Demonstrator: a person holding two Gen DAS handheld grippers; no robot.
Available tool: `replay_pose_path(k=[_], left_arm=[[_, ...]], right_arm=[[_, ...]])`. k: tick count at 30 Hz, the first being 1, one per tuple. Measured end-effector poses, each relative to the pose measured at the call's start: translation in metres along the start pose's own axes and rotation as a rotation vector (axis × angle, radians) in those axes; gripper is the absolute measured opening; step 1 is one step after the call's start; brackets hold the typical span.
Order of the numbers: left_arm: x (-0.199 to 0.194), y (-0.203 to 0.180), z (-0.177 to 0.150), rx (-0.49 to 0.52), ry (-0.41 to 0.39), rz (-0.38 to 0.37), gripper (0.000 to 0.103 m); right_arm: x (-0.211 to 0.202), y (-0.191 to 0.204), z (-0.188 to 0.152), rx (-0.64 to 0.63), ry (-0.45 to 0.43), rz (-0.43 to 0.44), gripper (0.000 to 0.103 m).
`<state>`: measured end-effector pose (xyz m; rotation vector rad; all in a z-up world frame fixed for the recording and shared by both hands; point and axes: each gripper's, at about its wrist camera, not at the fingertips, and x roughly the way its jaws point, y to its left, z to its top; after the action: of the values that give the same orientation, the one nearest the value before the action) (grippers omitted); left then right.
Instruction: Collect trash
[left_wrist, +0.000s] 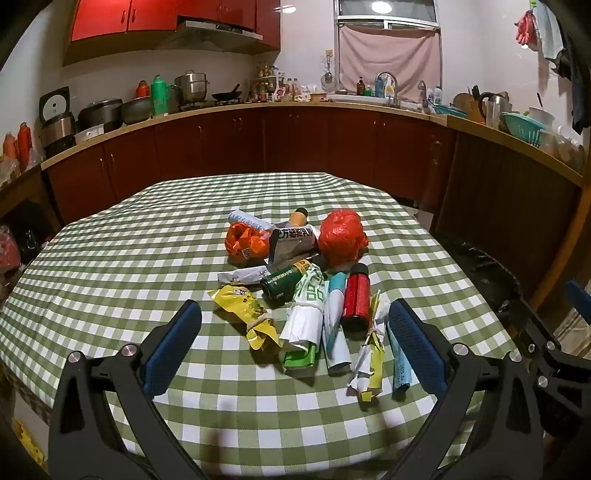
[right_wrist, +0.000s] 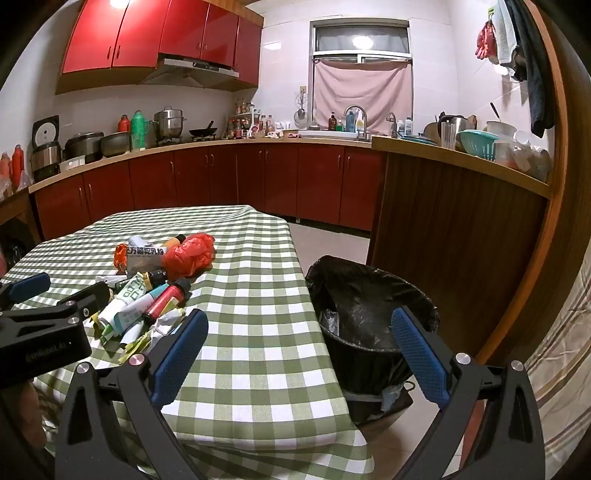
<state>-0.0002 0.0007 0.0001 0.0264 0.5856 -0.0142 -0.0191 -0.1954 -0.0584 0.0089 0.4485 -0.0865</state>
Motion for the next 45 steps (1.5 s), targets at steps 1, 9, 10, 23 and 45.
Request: replay_pose_path(k=[1, 9, 10, 23, 45], left_arm=[[0.0001, -0.0001, -0.0002, 0.003, 0.001, 0.000, 0.099], [0.0007, 0.0041, 0.0002, 0.004, 0.012, 0.000, 0.099], [0.0006, 0.0049, 0.0005, 0.004, 0.012, 0.000, 0.099], [0.0005, 0.0013, -0.0022, 0.002, 0.003, 0.016, 0.099], [-0.0007, 0.0008, -0.0022, 0.007, 0.002, 0.017, 0.099]], right_arm=[[0.0001, 0.0002, 0.0001, -0.001, 0.002, 0.000, 0.097], [0.0003, 0.0003, -0.0001, 0.000, 0.003, -0.001, 0.097], [0.0004, 0.0002, -0.0001, 0.001, 0.003, -0.002, 0.097], [0.0007, 0.0001, -0.0017, 0.003, 0.001, -0.002, 0.097], [0.0013, -0.0024, -0.0010, 0.006, -0.001, 0.000, 0.097]])
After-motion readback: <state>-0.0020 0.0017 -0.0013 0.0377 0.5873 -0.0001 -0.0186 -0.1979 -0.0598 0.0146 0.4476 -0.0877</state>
